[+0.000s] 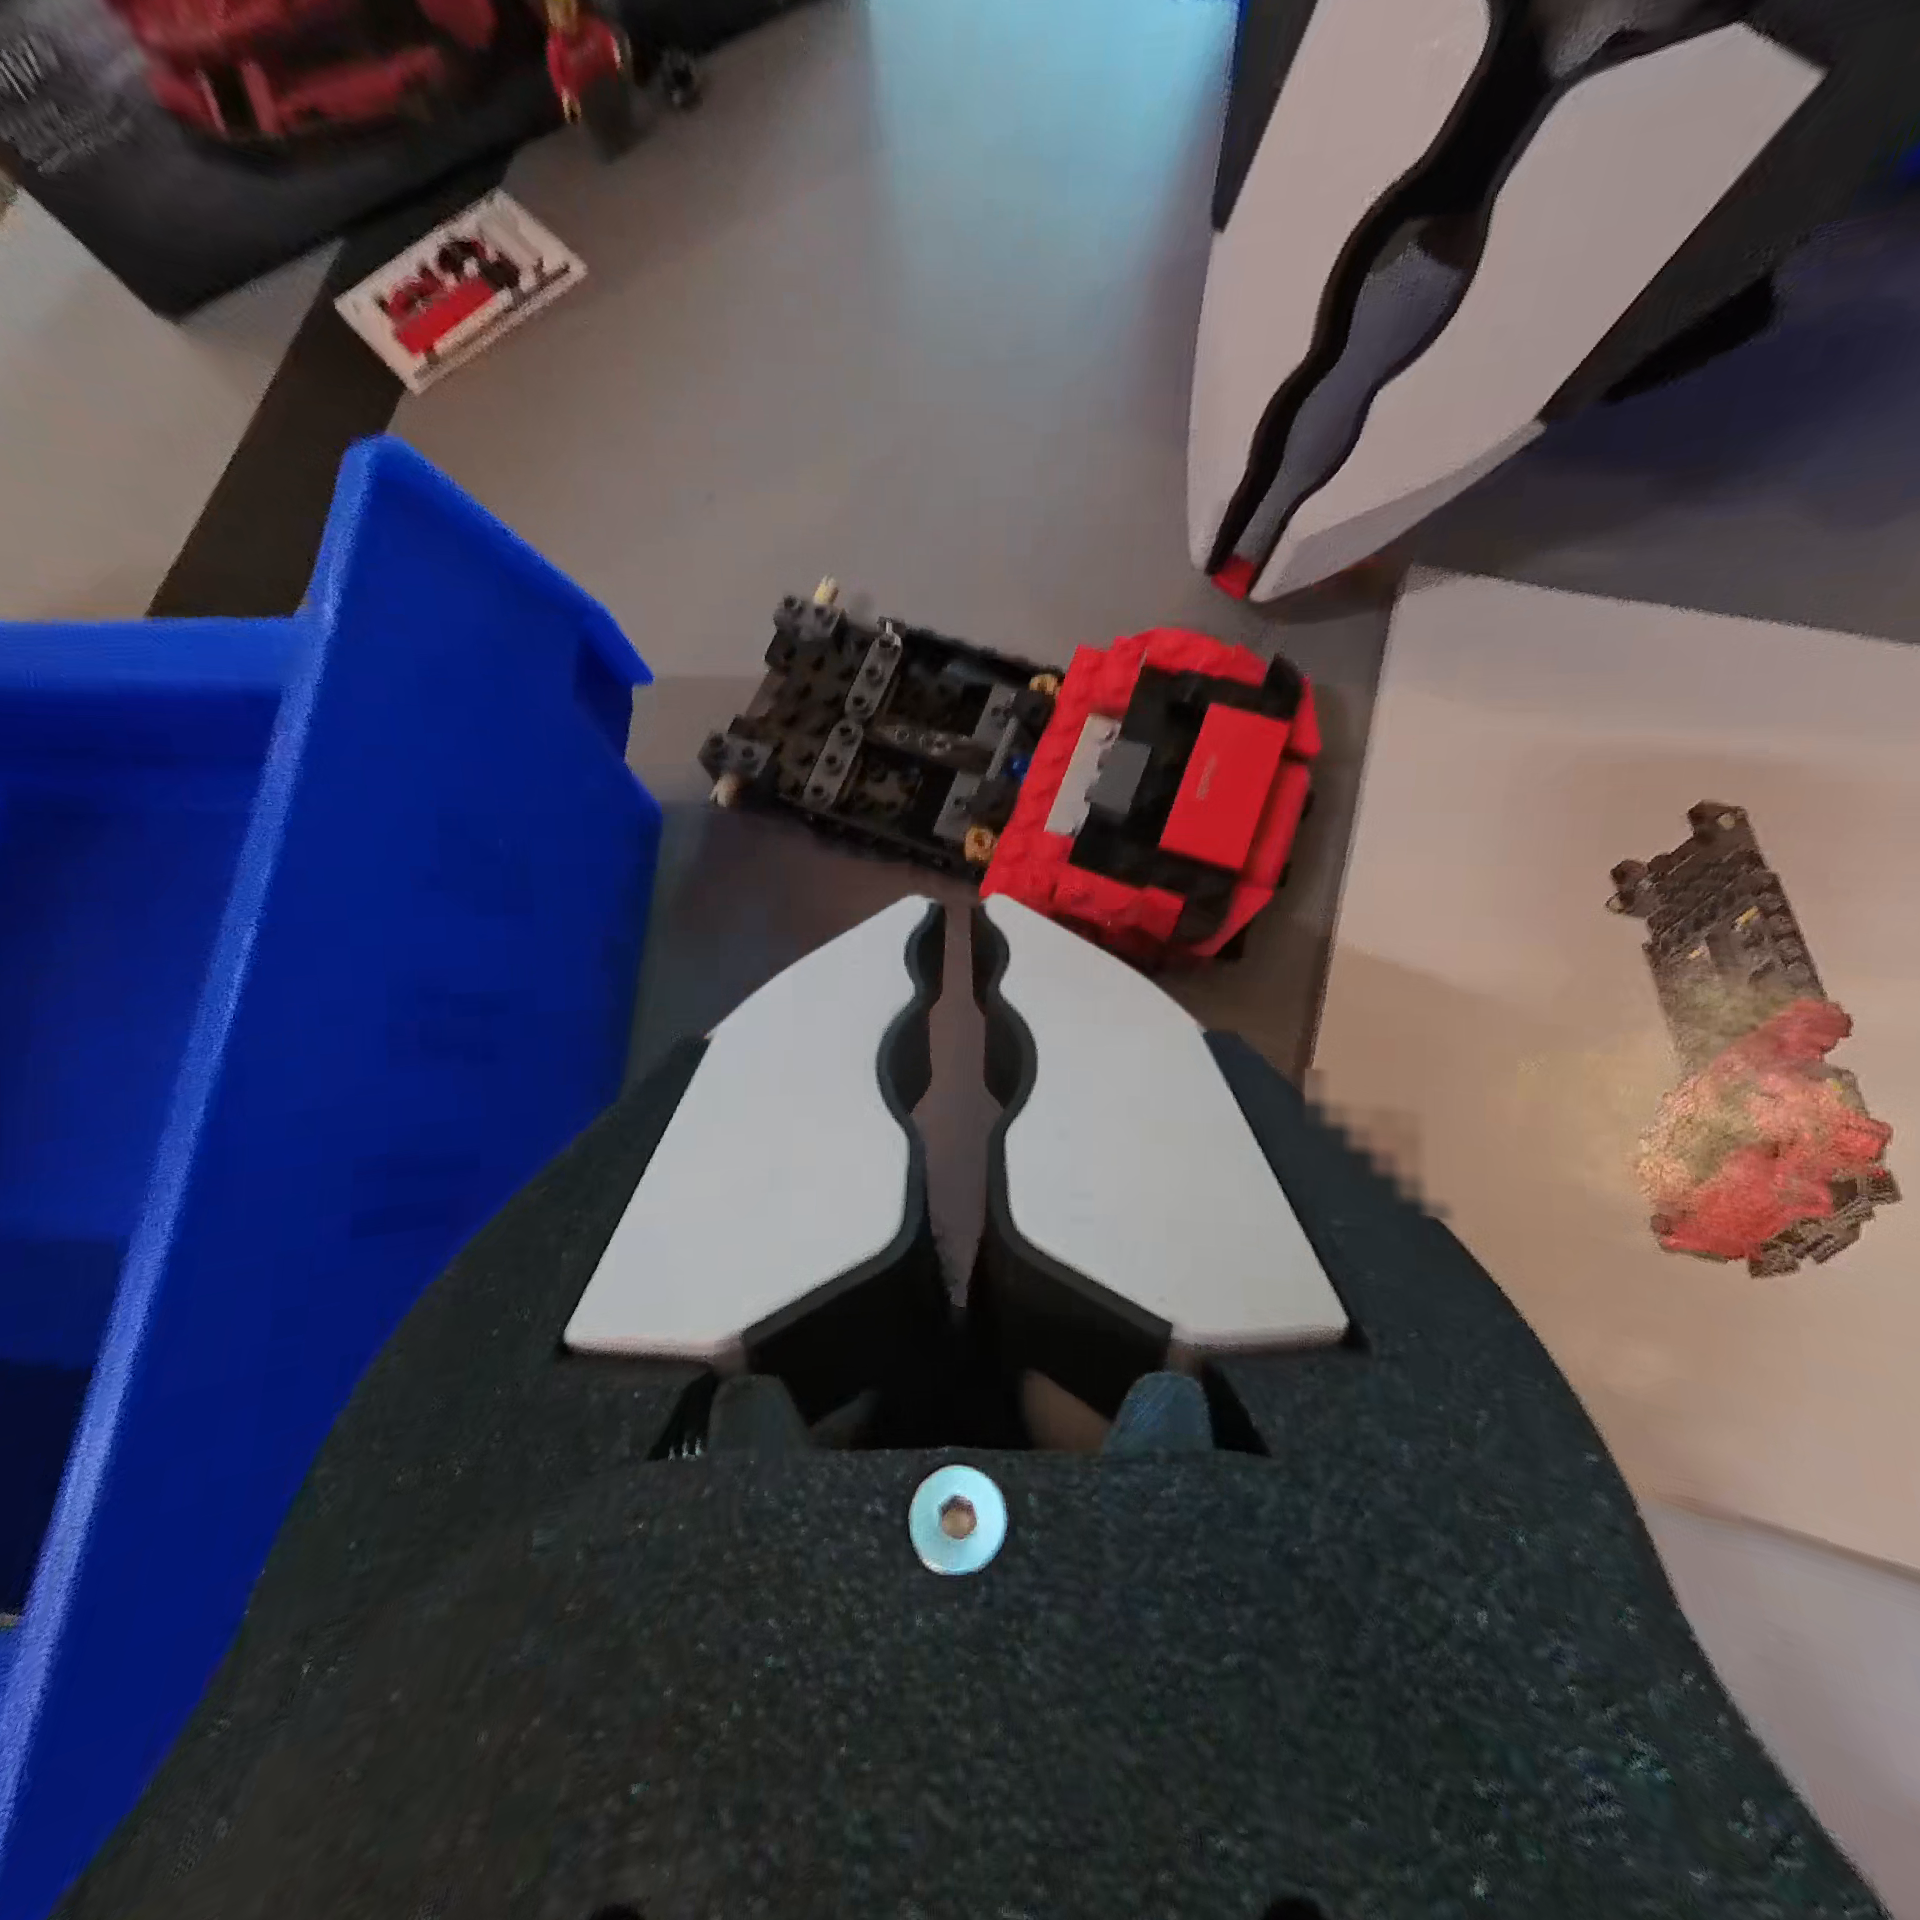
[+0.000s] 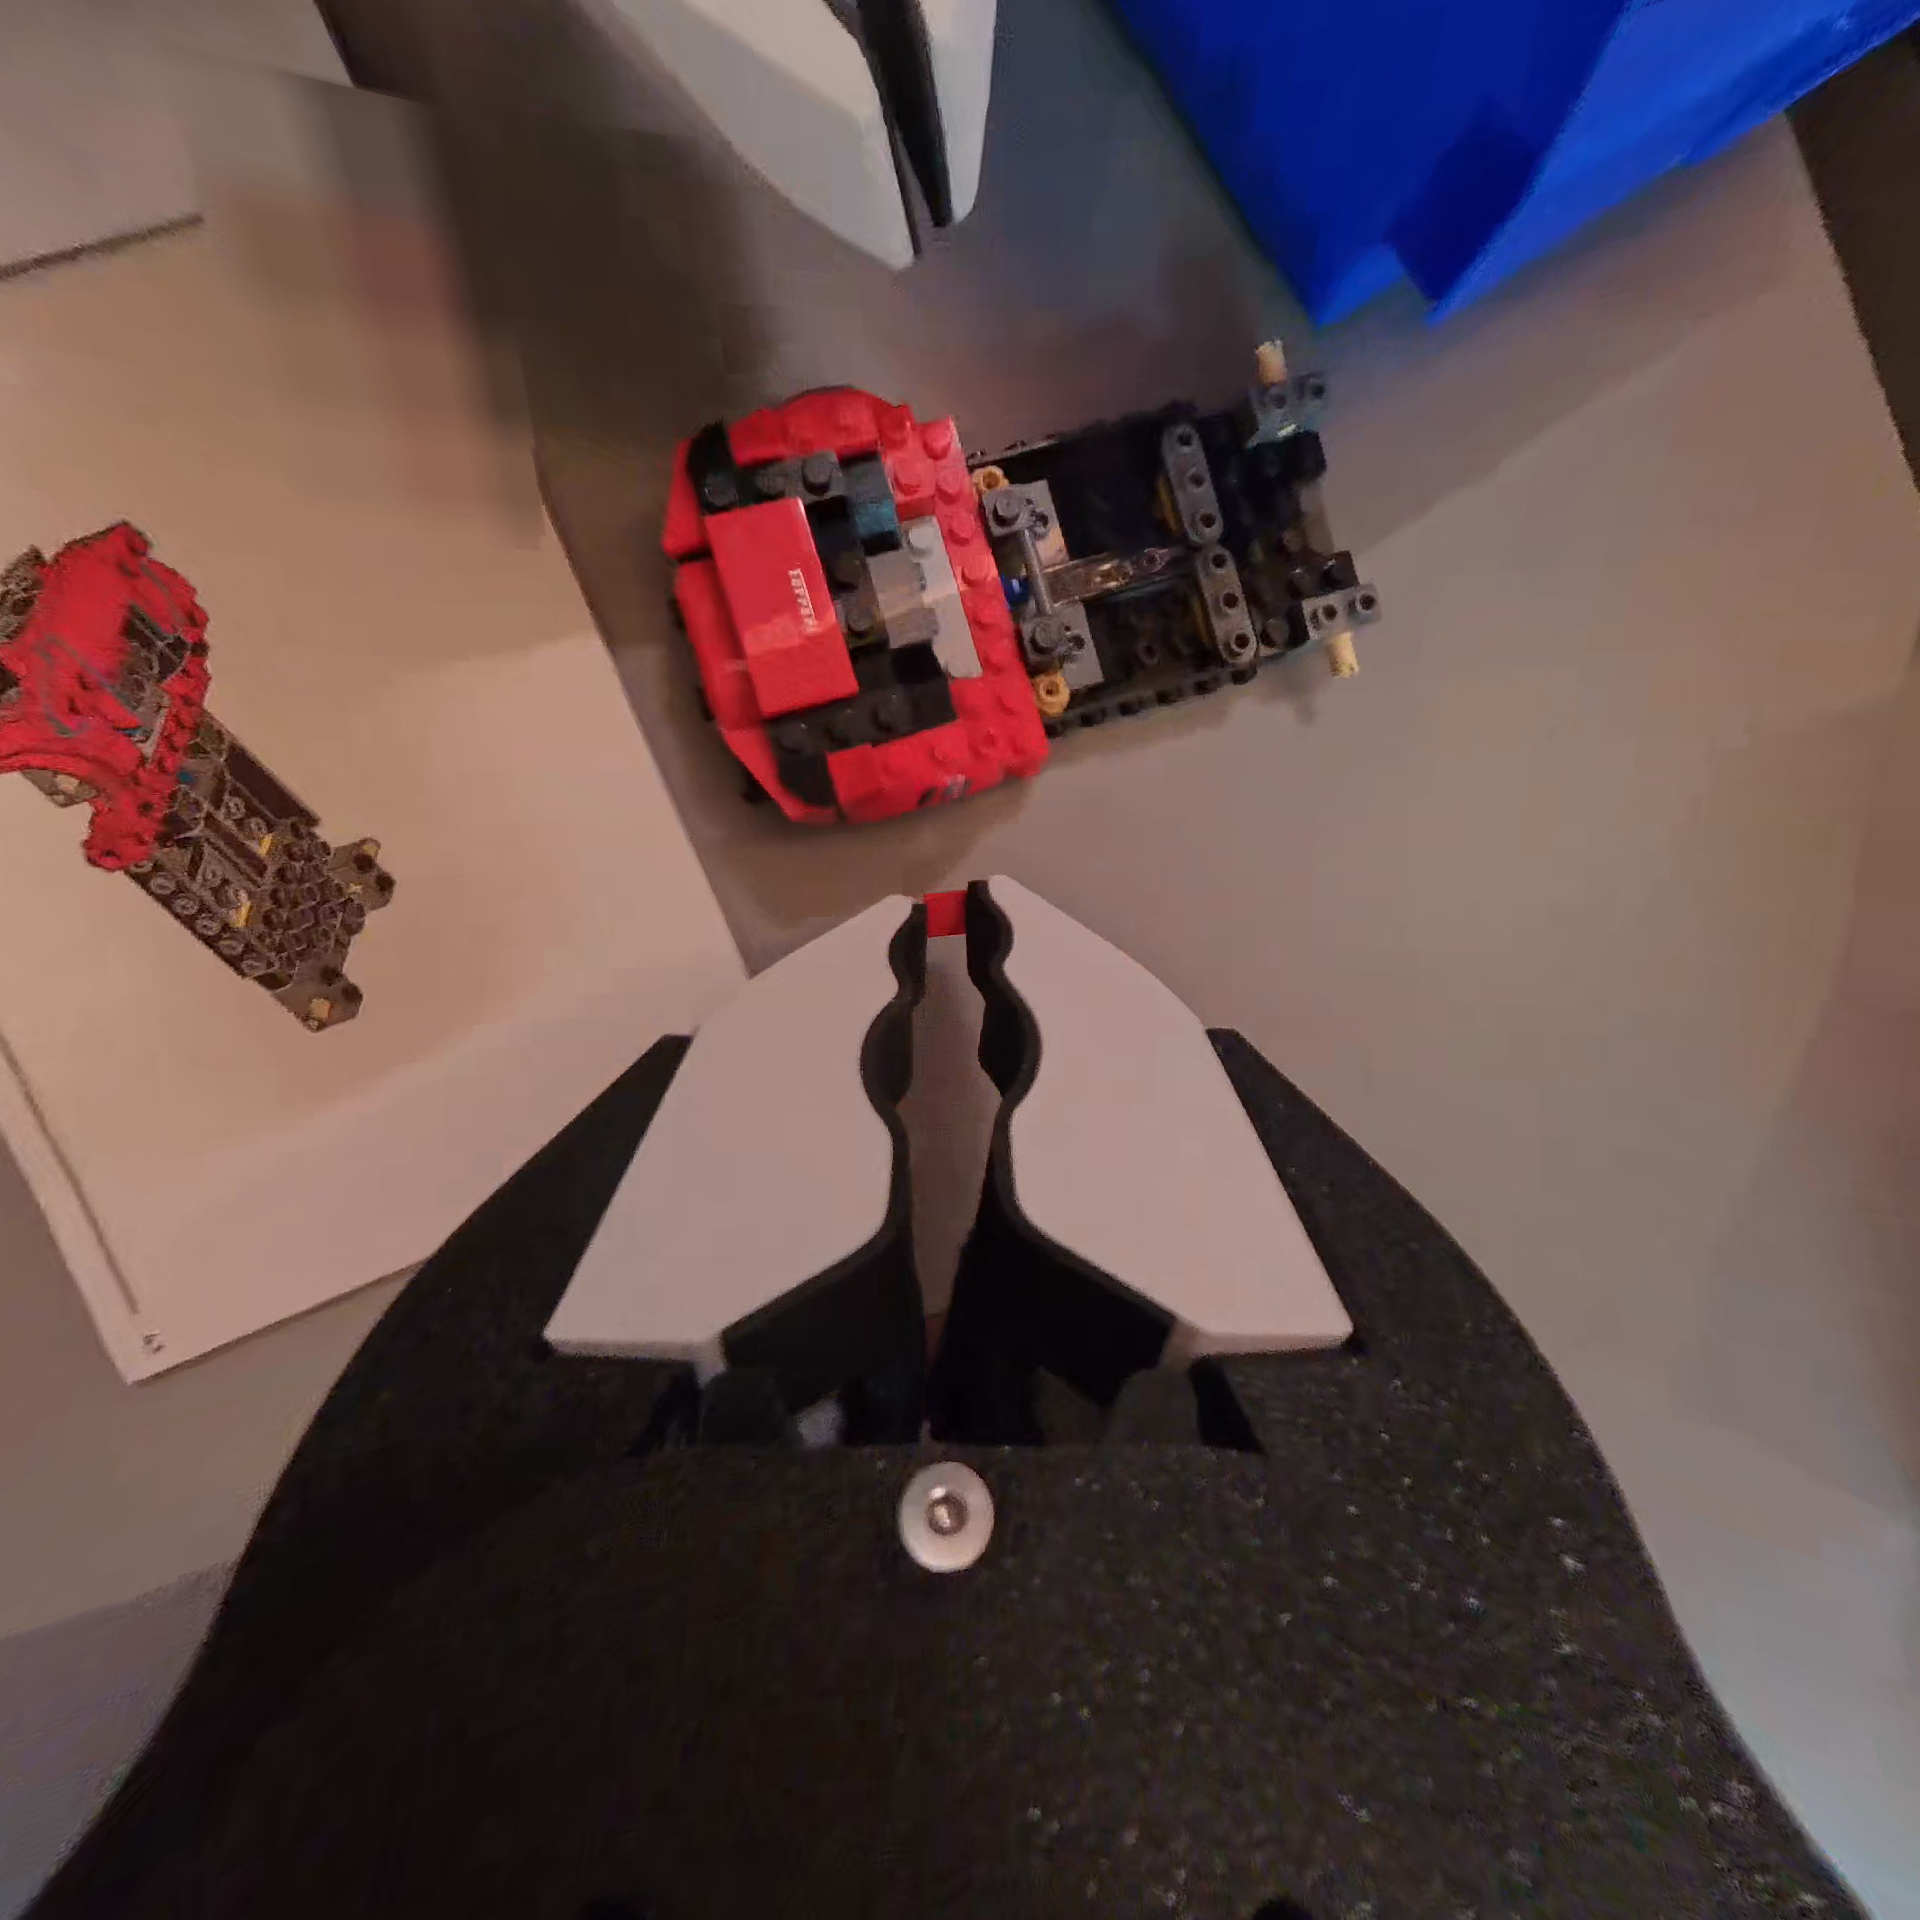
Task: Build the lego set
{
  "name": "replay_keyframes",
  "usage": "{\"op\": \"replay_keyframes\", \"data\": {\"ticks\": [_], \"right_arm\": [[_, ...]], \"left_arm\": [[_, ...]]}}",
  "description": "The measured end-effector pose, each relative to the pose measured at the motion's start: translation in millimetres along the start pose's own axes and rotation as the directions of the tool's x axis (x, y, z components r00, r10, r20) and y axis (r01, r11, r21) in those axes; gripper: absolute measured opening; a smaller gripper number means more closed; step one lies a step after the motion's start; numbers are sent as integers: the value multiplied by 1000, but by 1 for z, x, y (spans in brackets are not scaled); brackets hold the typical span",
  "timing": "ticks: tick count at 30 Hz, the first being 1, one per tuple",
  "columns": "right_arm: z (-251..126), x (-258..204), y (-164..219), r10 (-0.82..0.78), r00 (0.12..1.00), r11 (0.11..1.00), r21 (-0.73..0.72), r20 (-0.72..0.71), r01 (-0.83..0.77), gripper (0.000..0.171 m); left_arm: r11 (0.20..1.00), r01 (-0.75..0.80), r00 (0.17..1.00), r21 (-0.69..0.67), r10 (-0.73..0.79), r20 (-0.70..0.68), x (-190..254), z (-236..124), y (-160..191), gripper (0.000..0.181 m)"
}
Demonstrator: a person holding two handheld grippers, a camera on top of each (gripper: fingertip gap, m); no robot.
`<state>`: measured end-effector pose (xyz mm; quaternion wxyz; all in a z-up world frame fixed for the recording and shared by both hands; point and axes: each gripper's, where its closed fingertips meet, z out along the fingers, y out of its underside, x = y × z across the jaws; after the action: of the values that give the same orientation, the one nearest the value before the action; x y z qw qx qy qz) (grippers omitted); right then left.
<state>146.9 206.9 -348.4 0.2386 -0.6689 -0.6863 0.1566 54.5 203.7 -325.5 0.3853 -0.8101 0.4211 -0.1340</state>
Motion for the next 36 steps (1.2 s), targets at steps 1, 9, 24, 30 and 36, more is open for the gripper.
{"op": "replay_keyframes", "data": {"ticks": [1,9,24,30,36], "right_arm": [[3,-1,-1,-5,1000,1000,-8,4,5,7],[4,-27,-29,-53,994,994,95,97,44,7],[3,-22,-41,164,980,978,108,111,-176,8],[6,-21,-39,159,980,983,69,117,-168,8],[8,-22,-41,173,973,981,67,152,-184,8]], "left_arm": [[1000,11,1000,-27,-11,-4,-1,1,5,4],[996,7,1000,-91,-8,-10,0,9,20,4],[1000,-4,995,16,6,-101,12,5,5,5],[1000,-9,994,16,10,-113,15,6,5,5],[1000,0,993,22,3,-122,15,6,5,5]]}}
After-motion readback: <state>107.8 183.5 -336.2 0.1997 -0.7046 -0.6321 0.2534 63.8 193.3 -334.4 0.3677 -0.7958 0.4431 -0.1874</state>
